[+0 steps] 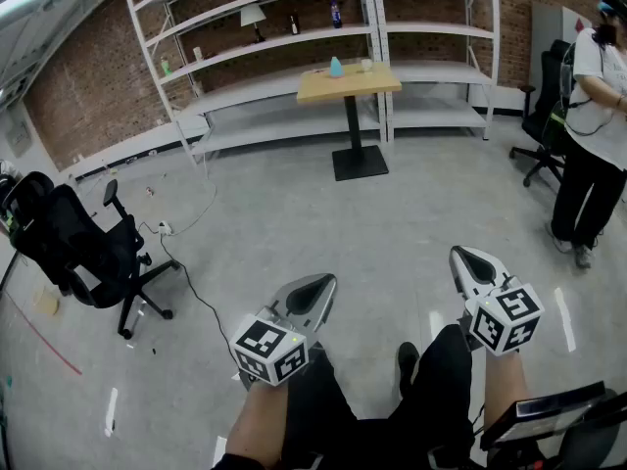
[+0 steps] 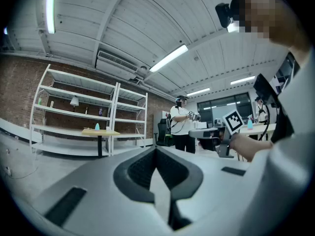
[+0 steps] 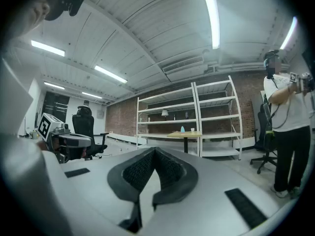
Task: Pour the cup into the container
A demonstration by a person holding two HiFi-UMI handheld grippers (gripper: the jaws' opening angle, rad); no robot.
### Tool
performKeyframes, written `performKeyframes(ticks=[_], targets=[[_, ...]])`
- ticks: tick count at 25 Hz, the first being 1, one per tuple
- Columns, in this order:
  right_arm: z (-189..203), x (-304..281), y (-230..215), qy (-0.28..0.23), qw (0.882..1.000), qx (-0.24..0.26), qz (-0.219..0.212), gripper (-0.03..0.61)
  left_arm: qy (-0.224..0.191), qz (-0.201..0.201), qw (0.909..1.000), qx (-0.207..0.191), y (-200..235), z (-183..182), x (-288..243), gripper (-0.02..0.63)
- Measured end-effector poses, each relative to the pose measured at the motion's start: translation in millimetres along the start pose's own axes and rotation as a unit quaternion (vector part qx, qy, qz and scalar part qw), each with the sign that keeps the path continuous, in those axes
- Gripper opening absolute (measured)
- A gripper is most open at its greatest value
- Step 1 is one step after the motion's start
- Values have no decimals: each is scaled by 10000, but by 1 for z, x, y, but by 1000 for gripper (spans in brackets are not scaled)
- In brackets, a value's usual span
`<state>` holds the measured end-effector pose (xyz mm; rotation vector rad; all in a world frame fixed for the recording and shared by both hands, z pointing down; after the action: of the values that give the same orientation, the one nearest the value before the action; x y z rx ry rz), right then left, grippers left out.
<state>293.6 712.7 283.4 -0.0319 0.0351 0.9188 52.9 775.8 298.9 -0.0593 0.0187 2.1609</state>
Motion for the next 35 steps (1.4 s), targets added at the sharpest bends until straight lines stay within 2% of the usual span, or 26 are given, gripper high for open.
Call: performKeyframes(ticks=[18,24,31,35], targets=[[1,0,4,92,9999,106,-18,2,16,-13,10000,75,3,3,2,-6],[-1,0,9,14,9999,-17,-107,2,0,-34,9999,104,3,4,5,-6],[2,2,1,3,9999,-82,83,2,-39,-7,9998,170,3,4,9,-6],[3,-9,-4,56,9999,-136,27,2,-61,-57,9998,153,6,5,1,-6]])
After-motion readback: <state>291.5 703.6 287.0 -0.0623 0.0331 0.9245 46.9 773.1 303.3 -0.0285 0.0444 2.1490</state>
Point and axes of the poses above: the fingertips, and each gripper's own axes: x backward along the fingers, y to its left, z out of its underside, the point moved 3 cm from there along x, backward along the fingers, and after that the axes turned 1 degree about -y, right-handed, at the moved point
